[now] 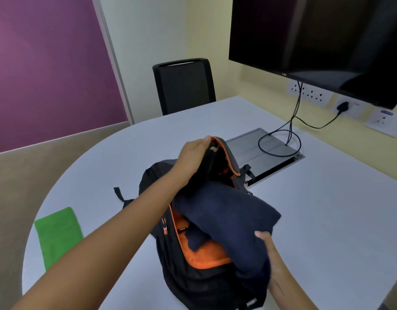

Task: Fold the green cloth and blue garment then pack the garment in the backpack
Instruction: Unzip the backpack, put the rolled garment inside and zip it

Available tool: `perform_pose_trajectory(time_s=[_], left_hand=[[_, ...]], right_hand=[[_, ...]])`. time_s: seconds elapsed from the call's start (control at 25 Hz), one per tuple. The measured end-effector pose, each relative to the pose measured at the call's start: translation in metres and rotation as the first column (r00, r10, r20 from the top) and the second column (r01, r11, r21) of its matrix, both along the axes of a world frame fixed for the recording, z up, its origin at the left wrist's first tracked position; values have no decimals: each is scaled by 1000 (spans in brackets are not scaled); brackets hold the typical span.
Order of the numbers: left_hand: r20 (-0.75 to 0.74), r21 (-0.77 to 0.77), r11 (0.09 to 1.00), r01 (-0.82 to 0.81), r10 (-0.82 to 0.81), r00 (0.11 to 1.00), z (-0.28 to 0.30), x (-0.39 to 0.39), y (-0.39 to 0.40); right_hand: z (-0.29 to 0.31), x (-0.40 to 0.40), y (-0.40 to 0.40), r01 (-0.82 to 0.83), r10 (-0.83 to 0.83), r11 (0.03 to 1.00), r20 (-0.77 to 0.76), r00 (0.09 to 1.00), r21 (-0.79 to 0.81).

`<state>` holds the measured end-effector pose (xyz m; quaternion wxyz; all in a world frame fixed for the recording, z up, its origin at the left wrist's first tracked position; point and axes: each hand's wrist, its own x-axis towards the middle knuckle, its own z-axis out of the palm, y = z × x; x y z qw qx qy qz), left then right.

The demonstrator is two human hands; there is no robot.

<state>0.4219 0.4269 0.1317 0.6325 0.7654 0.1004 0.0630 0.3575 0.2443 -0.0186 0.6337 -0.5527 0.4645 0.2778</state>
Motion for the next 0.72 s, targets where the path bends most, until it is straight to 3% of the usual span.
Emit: perform_pose_trajectory(time_s=[0.04, 0.08, 0.12, 0.16, 0.24, 0.32, 0.44, 0.52, 0.56, 0.6, 0.64, 0.68, 0.72], left_hand=[[17, 27, 998, 52, -53, 998, -3, -3, -1], [49, 42, 996, 79, -81, 996, -3, -11, 1], [89, 46, 995, 92, -96, 991, -5, -14, 5], [100, 27, 996, 80, -82, 992, -4, -15, 8], [110, -19, 997, 80, -78, 991, -7, -16, 18], [90, -22, 996, 85, -83, 992, -9, -22, 21], [85, -27, 996, 88, -86, 993, -14, -19, 25], [74, -49, 992, 113, -109, 991, -14, -16, 25], [64, -58, 991, 120, -116, 991, -13, -17, 23], [66, -78, 988, 130, -125, 990, -15, -18, 19], [53, -96, 986, 134, -129, 990, -16, -22, 13], [49, -117, 983, 141, -137, 989, -18, -24, 7], [49, -116, 981, 155, -150, 987, -19, -28, 1]], right_hand=[[10, 13, 21, 30, -30, 999, 7, 1000, 12], [15, 16, 29, -57, 27, 983, 170, 985, 173], [13, 24, 40, -36, -19, 966, 212, 977, 255], [-4, 22, 38, -119, 10, 940, 321, 947, 321], [-40, 15, 30, -255, 114, 921, 423, 899, 294], [-54, 10, 37, -332, 277, 943, 503, 819, 22], [-59, -8, 31, -268, 534, 836, 602, 593, -479], [-64, -21, 12, -221, 784, 605, 525, 332, -765], [-69, -25, 3, -235, 904, 425, 398, 156, -874], [-82, -26, -6, -224, 983, 176, 182, -3, -958], [-91, -25, -11, -210, 994, -49, -28, -103, -976], [-99, -20, -14, -204, 978, -174, -144, -153, -963], [-98, -13, -12, -237, 966, -224, -183, -181, -945]])
